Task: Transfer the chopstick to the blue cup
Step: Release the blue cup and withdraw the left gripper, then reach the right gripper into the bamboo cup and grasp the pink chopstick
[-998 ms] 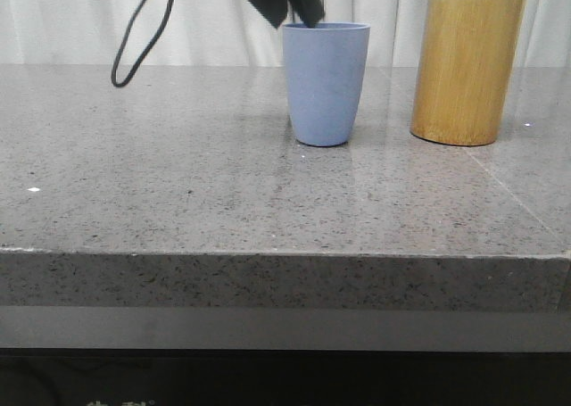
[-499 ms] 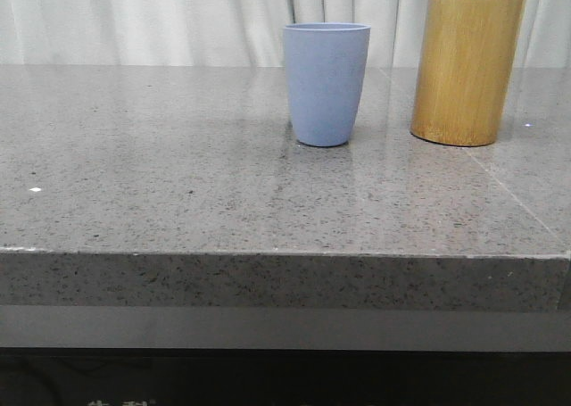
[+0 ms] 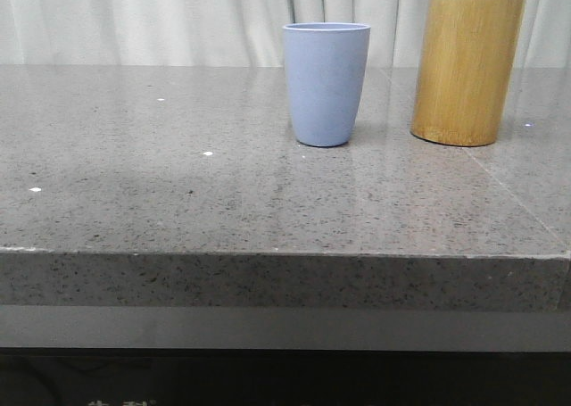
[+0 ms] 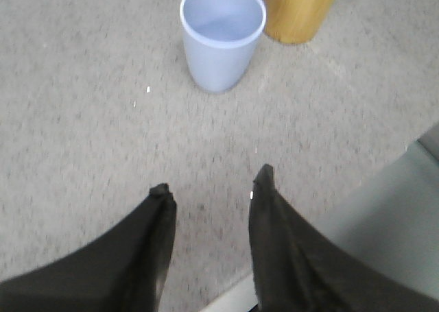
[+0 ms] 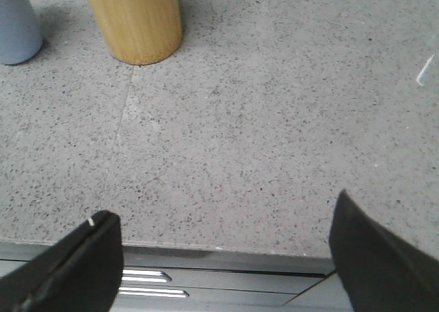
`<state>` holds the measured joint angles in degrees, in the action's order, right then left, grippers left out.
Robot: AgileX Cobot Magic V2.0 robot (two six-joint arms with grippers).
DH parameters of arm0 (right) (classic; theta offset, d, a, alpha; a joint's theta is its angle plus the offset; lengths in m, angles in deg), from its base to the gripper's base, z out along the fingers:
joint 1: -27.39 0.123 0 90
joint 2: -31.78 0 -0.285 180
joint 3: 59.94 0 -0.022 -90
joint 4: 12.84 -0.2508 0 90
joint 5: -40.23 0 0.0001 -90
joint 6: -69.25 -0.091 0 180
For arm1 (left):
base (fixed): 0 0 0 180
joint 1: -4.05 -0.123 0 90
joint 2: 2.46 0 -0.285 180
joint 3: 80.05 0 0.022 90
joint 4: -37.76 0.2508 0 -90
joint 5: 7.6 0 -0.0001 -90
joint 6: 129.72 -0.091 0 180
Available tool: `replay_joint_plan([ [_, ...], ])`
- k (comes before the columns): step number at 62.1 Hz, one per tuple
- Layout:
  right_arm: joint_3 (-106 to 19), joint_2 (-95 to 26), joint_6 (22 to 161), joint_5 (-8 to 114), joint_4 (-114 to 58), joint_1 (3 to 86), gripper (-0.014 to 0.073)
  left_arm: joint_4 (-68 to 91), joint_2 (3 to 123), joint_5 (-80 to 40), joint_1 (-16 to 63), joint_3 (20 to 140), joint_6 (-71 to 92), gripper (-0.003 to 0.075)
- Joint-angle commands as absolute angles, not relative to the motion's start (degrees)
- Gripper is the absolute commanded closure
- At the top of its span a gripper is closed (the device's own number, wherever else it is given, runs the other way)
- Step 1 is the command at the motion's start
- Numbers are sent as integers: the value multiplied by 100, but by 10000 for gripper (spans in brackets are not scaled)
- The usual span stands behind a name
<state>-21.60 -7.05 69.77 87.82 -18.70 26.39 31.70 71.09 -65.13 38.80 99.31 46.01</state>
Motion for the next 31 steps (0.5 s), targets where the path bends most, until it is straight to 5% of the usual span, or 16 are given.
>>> replay_joint_plan([
  [1,-2346,-762,7291,8377,-2123,2638,-29,3061,6355,-5754,3909,9326,4659,446],
  [31,-2886,-1336,8246,7956,-3007,2638,-29,3072,4732,-5212,3909,7904,4659,446],
])
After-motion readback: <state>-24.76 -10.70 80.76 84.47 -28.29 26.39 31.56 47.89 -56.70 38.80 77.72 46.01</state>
